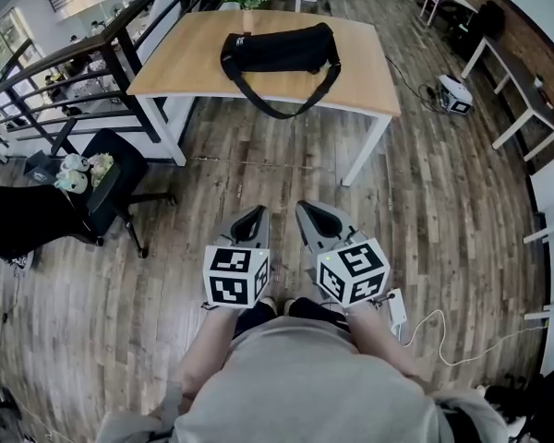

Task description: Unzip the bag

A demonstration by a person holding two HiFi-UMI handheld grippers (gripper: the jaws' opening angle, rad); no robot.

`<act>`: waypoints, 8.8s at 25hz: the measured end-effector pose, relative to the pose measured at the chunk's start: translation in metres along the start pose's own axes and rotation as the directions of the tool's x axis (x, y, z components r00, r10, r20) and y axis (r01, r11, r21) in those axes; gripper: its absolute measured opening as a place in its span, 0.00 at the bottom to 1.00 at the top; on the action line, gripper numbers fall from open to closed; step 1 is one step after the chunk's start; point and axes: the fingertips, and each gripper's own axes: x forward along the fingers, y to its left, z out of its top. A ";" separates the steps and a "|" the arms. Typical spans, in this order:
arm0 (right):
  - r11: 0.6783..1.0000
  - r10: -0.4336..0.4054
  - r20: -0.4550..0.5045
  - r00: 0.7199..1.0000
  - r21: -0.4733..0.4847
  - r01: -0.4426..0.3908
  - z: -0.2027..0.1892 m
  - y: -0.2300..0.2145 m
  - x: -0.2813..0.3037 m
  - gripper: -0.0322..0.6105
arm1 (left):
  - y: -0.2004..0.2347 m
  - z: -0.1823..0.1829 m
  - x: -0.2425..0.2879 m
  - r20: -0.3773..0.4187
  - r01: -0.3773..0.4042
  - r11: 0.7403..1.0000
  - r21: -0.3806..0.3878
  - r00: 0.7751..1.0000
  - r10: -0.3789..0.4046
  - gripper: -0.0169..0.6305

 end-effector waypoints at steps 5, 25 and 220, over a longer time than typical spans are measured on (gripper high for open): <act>0.999 -0.031 0.005 0.999 0.011 0.031 -0.002 0.000 0.001 0.06 | -0.003 0.002 0.001 0.020 0.084 0.996 0.025 0.996 -0.084 0.06; 0.995 -0.073 -0.069 0.995 0.064 0.078 -0.037 -0.001 0.020 0.16 | 0.025 -0.030 0.004 -0.029 0.094 0.994 -0.050 0.995 -0.096 0.08; 0.390 0.031 -0.299 0.954 -0.875 -0.287 0.105 -0.288 0.631 0.27 | 0.413 0.179 0.539 -0.113 -0.020 0.943 -0.332 0.993 -0.019 0.12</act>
